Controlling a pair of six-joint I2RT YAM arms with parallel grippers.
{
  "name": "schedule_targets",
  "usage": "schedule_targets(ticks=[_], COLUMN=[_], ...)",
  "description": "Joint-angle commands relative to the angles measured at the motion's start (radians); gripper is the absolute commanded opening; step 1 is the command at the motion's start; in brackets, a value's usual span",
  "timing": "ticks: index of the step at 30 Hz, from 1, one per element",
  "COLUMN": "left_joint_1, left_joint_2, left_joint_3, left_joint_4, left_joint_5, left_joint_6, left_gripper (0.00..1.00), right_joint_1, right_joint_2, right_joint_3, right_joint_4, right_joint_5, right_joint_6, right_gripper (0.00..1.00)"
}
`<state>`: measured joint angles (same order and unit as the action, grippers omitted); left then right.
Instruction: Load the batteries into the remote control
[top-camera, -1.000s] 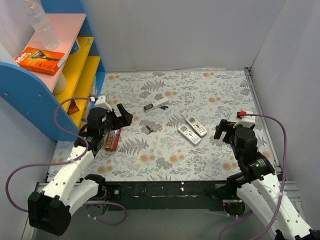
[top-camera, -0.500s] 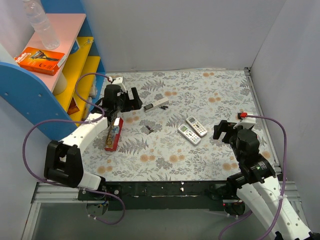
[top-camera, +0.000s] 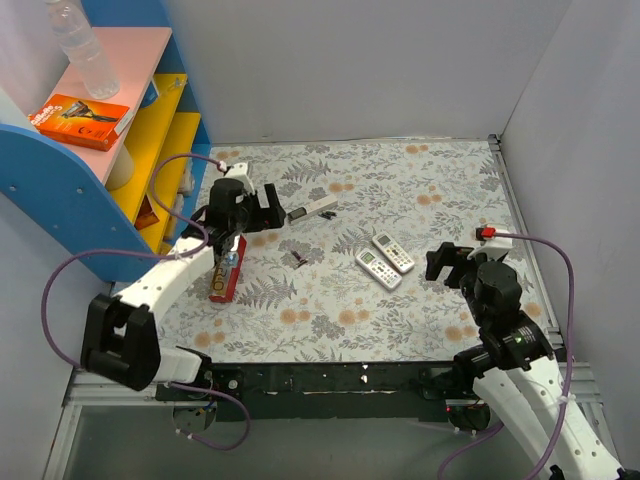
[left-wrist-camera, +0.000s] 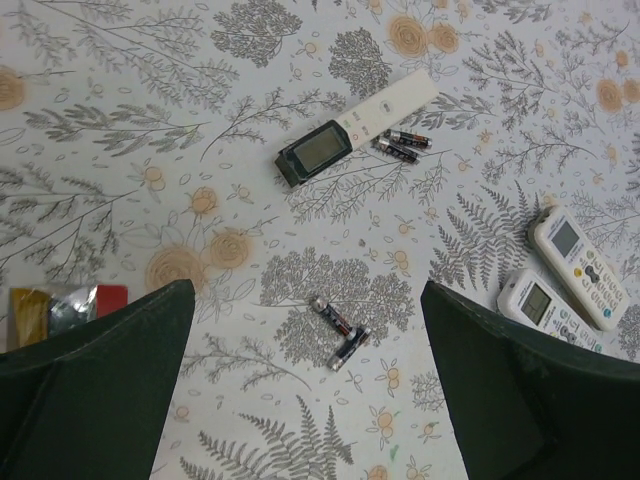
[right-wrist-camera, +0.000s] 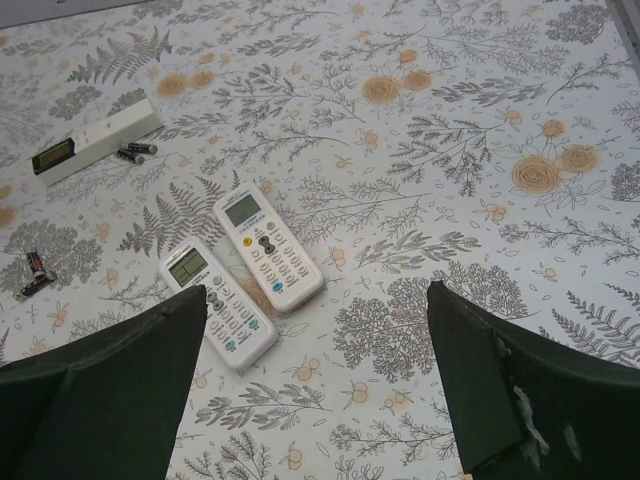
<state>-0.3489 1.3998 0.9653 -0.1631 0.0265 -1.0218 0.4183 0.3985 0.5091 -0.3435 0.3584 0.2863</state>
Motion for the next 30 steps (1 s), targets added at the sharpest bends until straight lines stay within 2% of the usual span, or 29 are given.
schedule_targets(ticks=[1, 2, 8, 15, 30], left_joint_1=[0.001, 0.001, -0.002, -0.002, -0.002], left_joint_2=[-0.285, -0.338, -0.609, -0.771, -0.745], left_joint_3=[-0.123, -0.184, -0.309, -0.416, -0.396], left_joint_4=[0.052, 0.069, 0.129, 0.243, 0.218], left_joint_5=[-0.128, -0.149, -0.227, -0.252, -0.252], left_joint_6=[-0.05, -0.063, -0.078, -0.046, -0.029], left_gripper=[0.98, 0.98, 0.98, 0.98, 0.98], right_joint_1=[-0.003, -0.003, -0.003, -0.004, -0.004], right_joint_2=[-0.068, -0.078, -0.142, -0.202, -0.188], right_joint_3=[0.029, 0.032, 0.029, 0.006, -0.004], right_joint_4=[0.011, 0.008, 0.011, 0.043, 0.058], right_joint_5=[0.025, 0.036, 0.086, 0.093, 0.076], right_joint_6=[-0.022, -0.027, -0.072, -0.098, -0.122], right_gripper=[0.97, 0.97, 0.97, 0.96, 0.93])
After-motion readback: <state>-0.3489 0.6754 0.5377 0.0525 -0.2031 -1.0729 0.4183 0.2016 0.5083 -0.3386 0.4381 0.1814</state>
